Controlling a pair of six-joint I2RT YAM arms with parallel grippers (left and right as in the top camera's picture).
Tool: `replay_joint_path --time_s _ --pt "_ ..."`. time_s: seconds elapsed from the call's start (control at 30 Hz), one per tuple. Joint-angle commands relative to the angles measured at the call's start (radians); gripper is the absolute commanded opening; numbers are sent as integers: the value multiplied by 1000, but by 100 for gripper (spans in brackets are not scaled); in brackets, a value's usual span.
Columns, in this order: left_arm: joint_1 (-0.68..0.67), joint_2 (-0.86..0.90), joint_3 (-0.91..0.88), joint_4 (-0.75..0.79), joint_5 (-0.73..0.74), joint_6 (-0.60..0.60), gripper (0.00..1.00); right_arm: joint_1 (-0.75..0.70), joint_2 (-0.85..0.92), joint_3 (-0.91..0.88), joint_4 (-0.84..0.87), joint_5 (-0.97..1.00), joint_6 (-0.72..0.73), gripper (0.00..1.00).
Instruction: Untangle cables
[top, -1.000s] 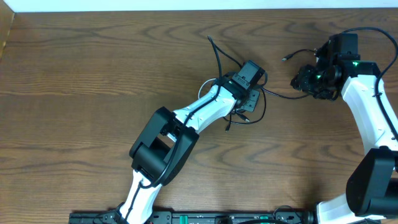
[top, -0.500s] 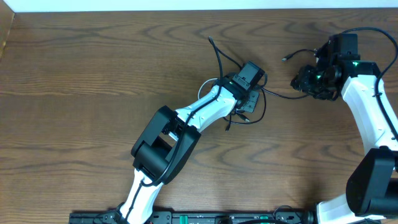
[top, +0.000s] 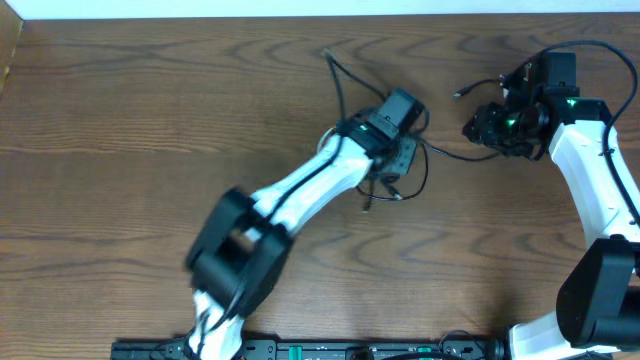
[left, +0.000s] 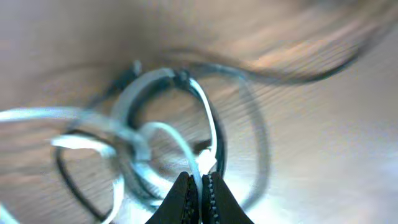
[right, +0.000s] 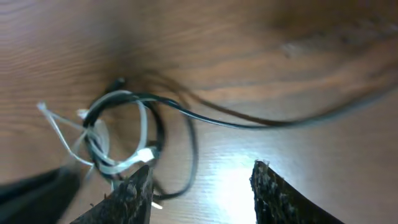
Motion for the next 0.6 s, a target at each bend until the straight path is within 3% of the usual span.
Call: replay_joint_path --time_s 0.0,0.2,0.57 --pt "3 -151 19 -8 54 -2 7 17 -2 1 23 -119 -62 47" --pt "3 -263 19 -34 77 -2 8 47 -2 1 65 -252 -117 47" --pt "26 -274 19 -60 77 -7 7 61 -2 1 108 -576 -259 45"
